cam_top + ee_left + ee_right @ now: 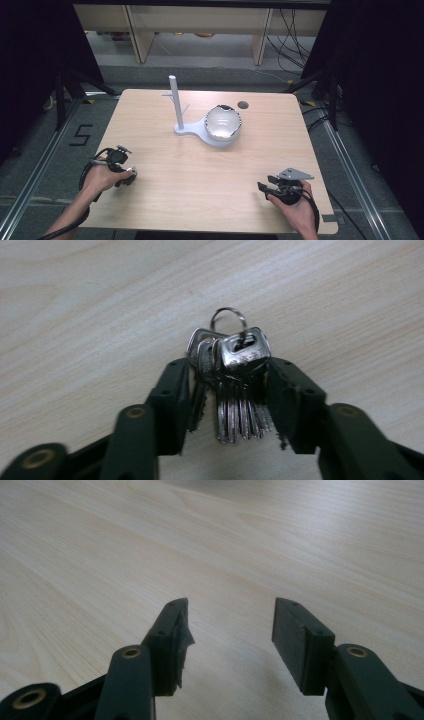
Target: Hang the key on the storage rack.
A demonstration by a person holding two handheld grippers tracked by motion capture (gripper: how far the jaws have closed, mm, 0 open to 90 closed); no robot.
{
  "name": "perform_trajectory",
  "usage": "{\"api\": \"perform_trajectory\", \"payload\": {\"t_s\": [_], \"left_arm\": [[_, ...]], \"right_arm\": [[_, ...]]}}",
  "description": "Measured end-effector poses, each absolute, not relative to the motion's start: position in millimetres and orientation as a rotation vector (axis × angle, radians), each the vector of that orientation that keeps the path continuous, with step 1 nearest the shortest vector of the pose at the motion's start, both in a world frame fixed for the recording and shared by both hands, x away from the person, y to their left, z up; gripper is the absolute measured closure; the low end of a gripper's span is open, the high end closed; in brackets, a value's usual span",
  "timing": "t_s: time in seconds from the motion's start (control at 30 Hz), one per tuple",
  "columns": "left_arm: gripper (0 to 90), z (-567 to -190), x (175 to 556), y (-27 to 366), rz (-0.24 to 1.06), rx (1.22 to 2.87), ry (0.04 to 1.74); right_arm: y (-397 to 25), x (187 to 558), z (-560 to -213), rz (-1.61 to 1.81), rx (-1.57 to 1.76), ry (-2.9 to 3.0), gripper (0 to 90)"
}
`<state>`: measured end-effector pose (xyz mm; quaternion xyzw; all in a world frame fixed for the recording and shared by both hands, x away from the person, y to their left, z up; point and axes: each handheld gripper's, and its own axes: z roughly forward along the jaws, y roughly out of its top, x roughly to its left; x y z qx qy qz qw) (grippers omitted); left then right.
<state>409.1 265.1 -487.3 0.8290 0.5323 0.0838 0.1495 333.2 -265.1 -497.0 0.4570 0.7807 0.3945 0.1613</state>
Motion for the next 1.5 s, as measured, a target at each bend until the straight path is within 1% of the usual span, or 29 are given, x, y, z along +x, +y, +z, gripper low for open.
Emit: {"api": "perform_trajectory", "payload": {"t_s": [0.03, 0.07, 0.13, 0.2, 0.3, 0.33, 0.6, 0.7, 0.73, 0.77, 0.8, 0.93, 1.07, 1.23, 1.27, 1.33, 1.4, 1.5], "left_arm": [[61.3, -487, 409, 267, 0.243, 2.386, 1.53], [63.9, -487, 409, 267, 0.243, 2.386, 1.53], [66.2, -486, 410, 269, 0.232, 2.389, 1.527], [72.7, -483, 408, 272, 0.233, 2.388, 1.518], [77.9, -482, 405, 277, 0.202, 2.379, 1.506], [85.0, -482, 405, 277, 0.202, 2.379, 1.506], [86.4, -484, 400, 275, 0.21, 2.356, 1.503], [86.8, -481, 399, 273, 0.259, 2.407, 1.444], [86.9, -481, 399, 273, 0.259, 2.407, 1.444], [86.9, -482, 397, 270, 0.28, 2.369, 1.454], [86.9, -481, 395, 269, 0.316, 2.374, 1.426], [87.0, -477, 393, 268, 0.335, 2.4, 1.392], [87.0, -466, 393, 265, 0.391, 2.363, 1.367], [87.0, -456, 395, 265, 0.415, 2.35, 1.353], [87.0, -456, 395, 264, 0.441, 2.324, 1.341], [87.0, -450, 397, 264, 0.433, 2.337, 1.347], [87.0, -444, 400, 261, 0.472, 2.289, 1.33], [87.0, -437, 403, 259, 0.493, 2.276, 1.323]], "right_arm": [[-265, 333, -497, 1.127, 1.299, 2.229, 49.6], [-265, 333, -497, 1.128, 1.301, 2.227, 49.7], [-265, 333, -497, 1.131, 1.295, 2.228, 49.6], [-263, 331, -495, 1.128, 1.344, 2.23, 49.6], [-264, 332, -495, 1.118, 1.312, 2.237, 49.5], [-264, 333, -496, 1.112, 1.289, 2.23, 49.4], [-263, 334, -498, 1.137, 1.279, 2.226, 48.7], [-264, 333, -497, 1.112, 1.306, 2.243, 48.5], [-264, 333, -497, 1.112, 1.306, 2.243, 48.5], [-264, 333, -497, 1.109, 1.292, 2.235, 48.5], [-265, 333, -497, 1.108, 1.29, 2.237, 48.5], [-265, 333, -497, 1.108, 1.291, 2.237, 48.4], [-264, 333, -497, 1.114, 1.308, 2.242, 48.3], [-264, 333, -497, 1.111, 1.305, 2.241, 48.3], [-264, 333, -496, 1.115, 1.307, 2.24, 48.3], [-264, 334, -497, 1.115, 1.298, 2.243, 48.3], [-262, 333, -497, 1.114, 1.312, 2.234, 48.3], [-263, 334, -497, 1.102, 1.271, 2.236, 48.3]]}}
